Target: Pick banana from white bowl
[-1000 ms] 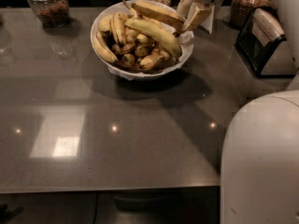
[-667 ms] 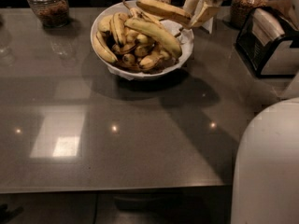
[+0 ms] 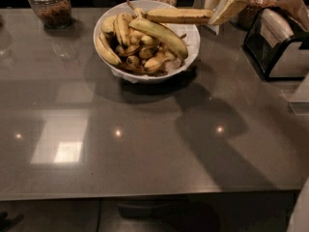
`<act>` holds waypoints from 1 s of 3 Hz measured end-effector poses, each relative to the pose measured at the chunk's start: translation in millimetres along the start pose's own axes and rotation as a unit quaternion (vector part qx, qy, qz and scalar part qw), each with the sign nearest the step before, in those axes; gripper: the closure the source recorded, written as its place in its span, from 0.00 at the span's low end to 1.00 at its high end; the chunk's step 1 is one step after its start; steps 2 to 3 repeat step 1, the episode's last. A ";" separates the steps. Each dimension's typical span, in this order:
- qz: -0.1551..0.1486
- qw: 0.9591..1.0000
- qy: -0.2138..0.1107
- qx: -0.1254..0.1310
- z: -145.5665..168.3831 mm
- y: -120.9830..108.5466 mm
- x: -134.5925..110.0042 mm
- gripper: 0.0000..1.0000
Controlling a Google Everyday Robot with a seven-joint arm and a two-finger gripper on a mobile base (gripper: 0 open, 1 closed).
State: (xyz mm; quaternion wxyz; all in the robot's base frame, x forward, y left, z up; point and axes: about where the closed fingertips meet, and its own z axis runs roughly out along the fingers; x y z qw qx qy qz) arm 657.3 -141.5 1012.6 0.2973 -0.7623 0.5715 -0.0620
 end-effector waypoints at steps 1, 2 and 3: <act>0.014 0.999 -0.035 0.005 -15.7 24.9 -9.9 1.00; 0.014 0.999 -0.035 0.005 -15.7 24.9 -9.9 1.00; 0.014 0.999 -0.035 0.005 -15.7 24.9 -9.9 1.00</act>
Offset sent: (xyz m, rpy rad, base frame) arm 0.0000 0.0000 0.0000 0.0000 0.0000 0.0000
